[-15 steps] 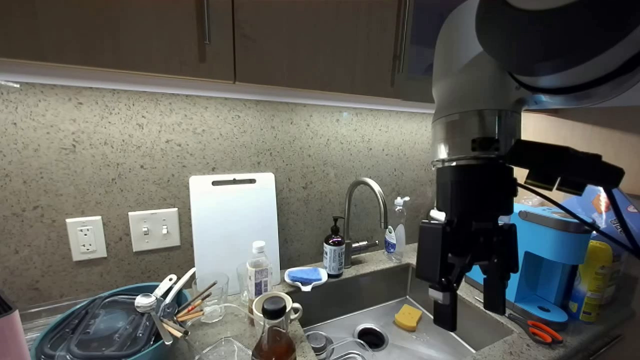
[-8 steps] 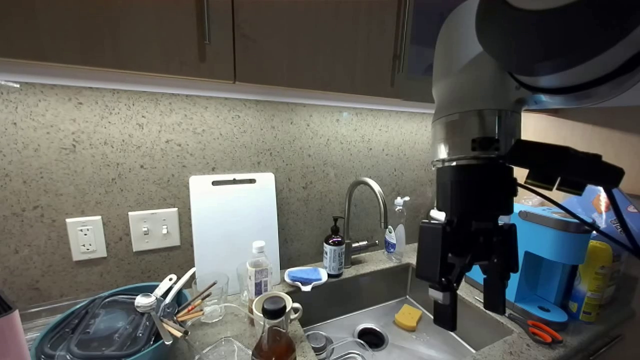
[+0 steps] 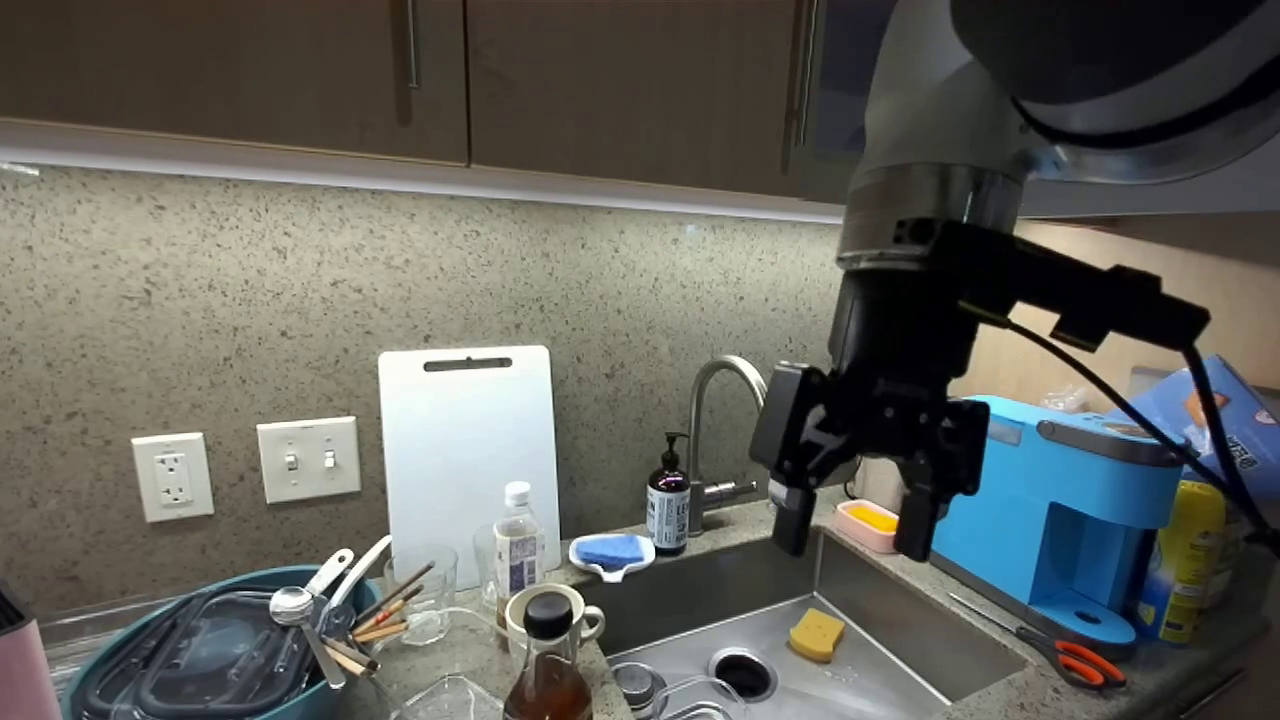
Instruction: Remove the water bottle from the open upper cabinet and place it on the counter in front of the sink
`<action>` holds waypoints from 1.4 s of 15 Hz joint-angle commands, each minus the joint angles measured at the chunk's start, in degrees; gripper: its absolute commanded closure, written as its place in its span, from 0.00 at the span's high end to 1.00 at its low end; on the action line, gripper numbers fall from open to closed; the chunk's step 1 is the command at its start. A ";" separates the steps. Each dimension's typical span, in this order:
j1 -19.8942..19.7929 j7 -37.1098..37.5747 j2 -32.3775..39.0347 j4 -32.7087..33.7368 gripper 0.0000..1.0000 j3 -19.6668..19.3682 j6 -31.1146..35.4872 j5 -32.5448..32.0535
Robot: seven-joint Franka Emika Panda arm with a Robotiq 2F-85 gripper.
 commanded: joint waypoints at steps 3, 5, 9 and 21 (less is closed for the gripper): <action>-1.97 5.25 -2.97 1.56 1.00 0.44 1.33 0.25; -2.31 7.34 -4.72 1.56 1.00 0.62 1.78 0.31; -3.16 8.74 -5.70 1.24 1.00 0.18 2.71 0.49; -16.64 12.43 -12.46 2.26 1.00 -8.90 6.09 0.09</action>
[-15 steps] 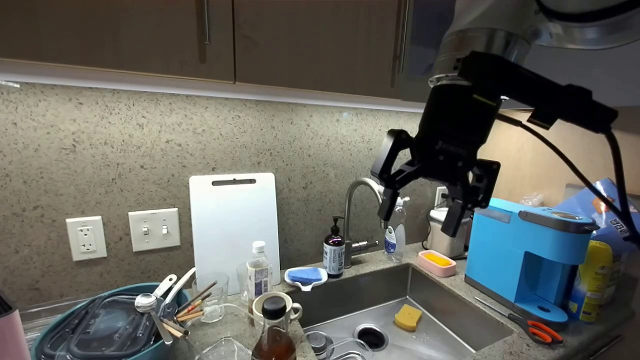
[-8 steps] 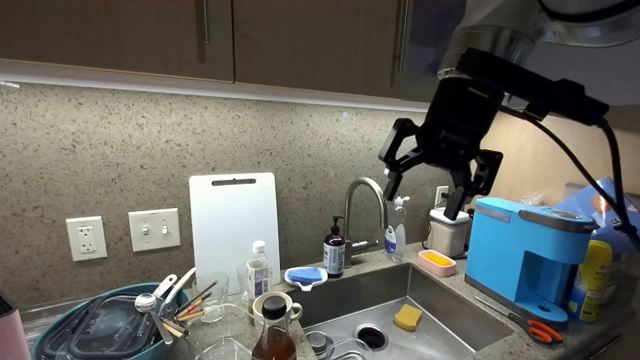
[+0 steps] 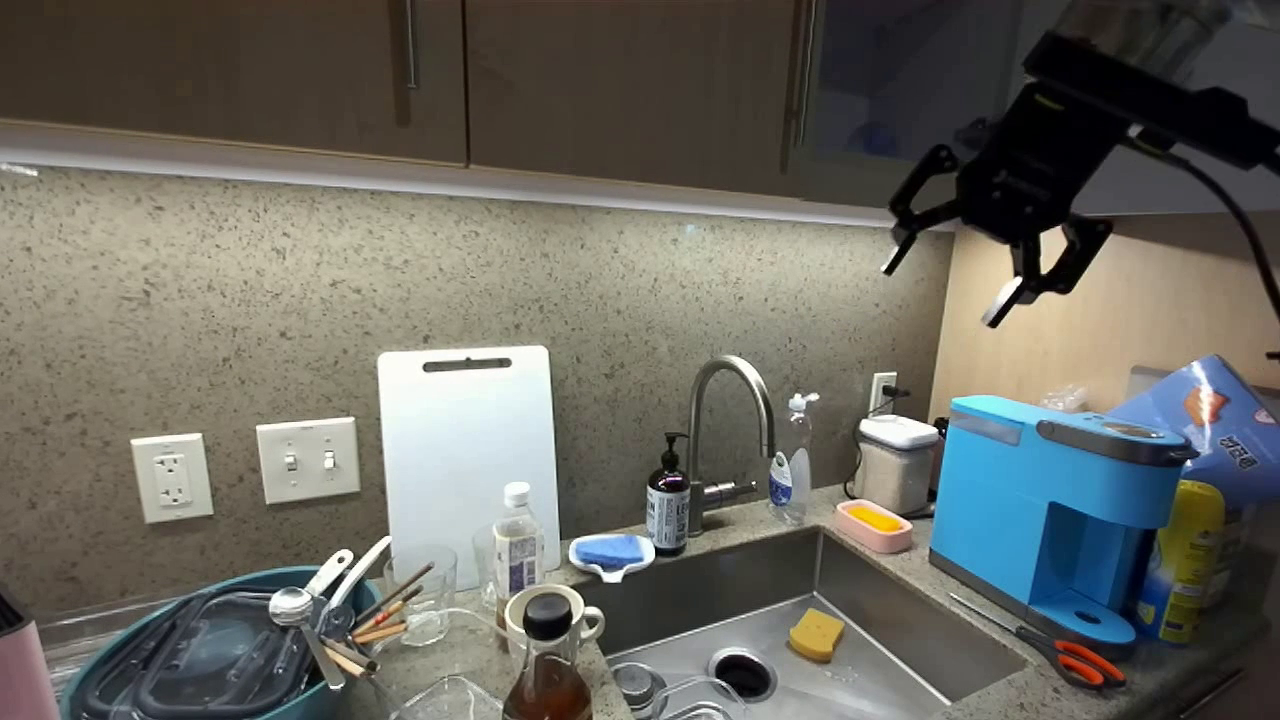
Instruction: Remove the water bottle from the open upper cabinet and place it on the counter in front of the sink
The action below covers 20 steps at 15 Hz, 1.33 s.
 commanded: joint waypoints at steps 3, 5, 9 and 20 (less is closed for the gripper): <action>-1.53 1.12 -1.24 0.25 1.00 -0.38 0.18 0.02; -1.47 1.62 -1.26 0.25 1.00 -0.15 0.24 -0.01; -4.47 3.98 1.80 3.67 1.00 1.42 14.42 -2.25; -12.89 13.67 6.31 12.88 1.00 -0.25 25.83 -11.89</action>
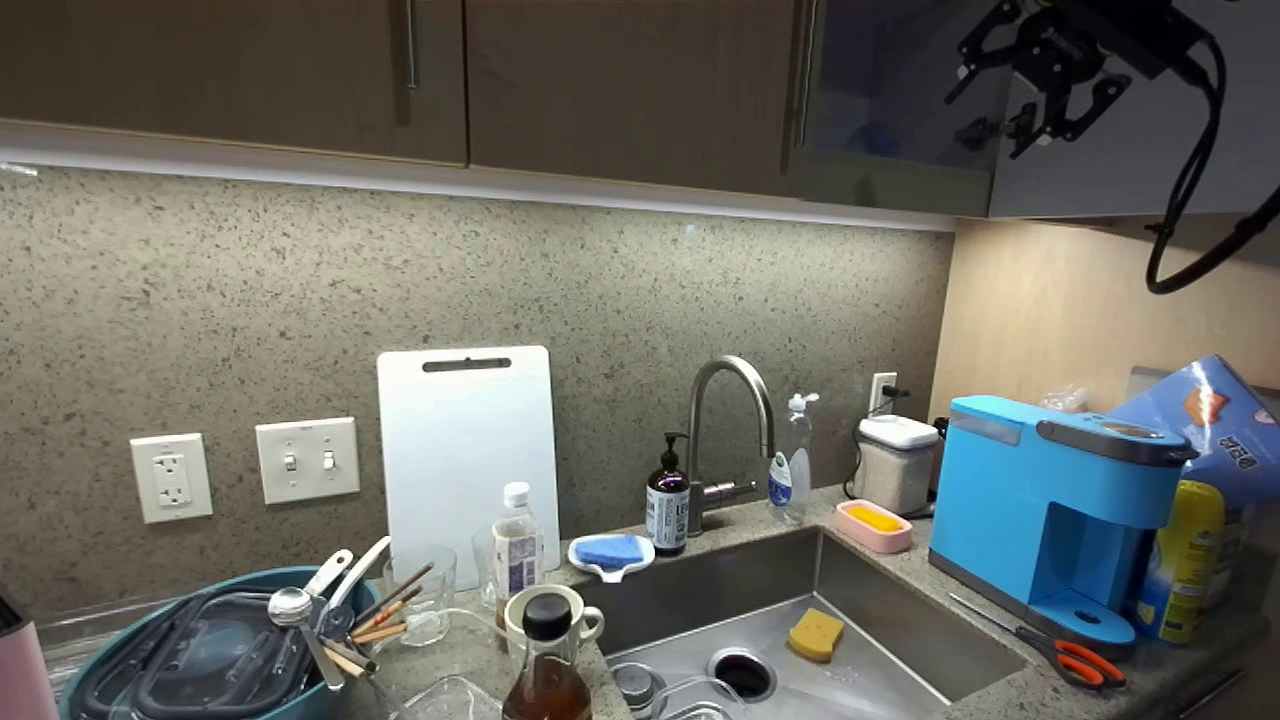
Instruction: Remove the water bottle from the open upper cabinet and place it on the counter in front of the sink
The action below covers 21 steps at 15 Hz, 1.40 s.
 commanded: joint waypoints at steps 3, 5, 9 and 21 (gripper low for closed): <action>1.90 0.44 0.07 -0.12 1.00 -0.92 0.01 -0.74; -0.43 4.43 1.76 0.89 1.00 1.11 6.51 -1.96; -7.12 12.17 7.25 6.85 1.00 5.93 18.07 -4.54; -12.83 15.62 10.60 12.30 1.00 9.59 16.51 -5.92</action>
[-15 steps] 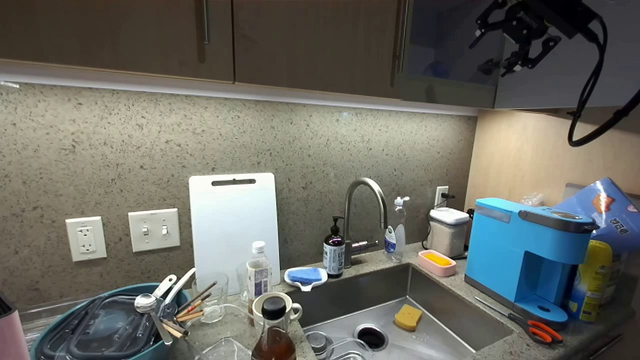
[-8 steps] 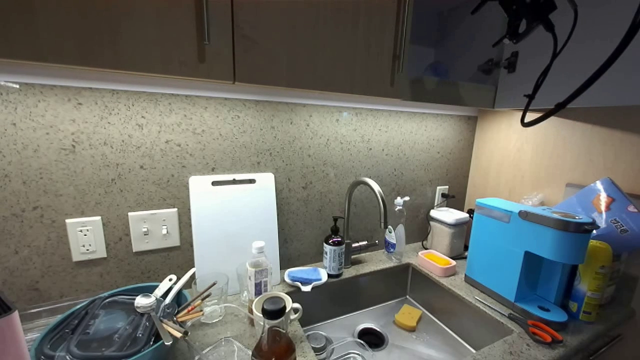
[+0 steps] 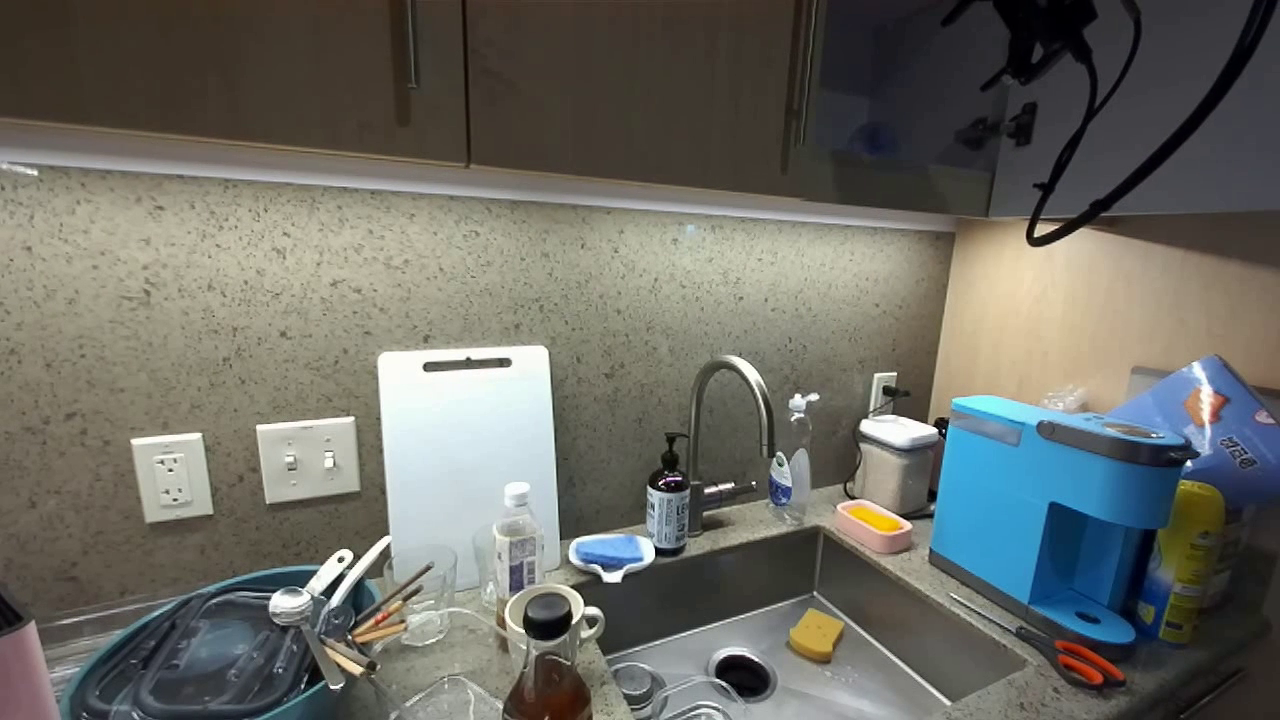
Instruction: Remove the water bottle from the open upper cabinet and place it on the counter in front of the sink
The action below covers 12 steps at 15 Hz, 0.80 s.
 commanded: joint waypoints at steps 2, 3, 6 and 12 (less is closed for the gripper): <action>0.00 0.00 0.00 0.00 1.00 0.01 0.00 0.00; 0.00 0.00 0.00 0.00 1.00 0.01 0.00 0.00; 1.41 -1.86 1.20 1.80 1.00 -1.18 -1.36 1.43; -1.18 -0.04 12.21 17.49 1.00 -2.48 -6.72 -0.88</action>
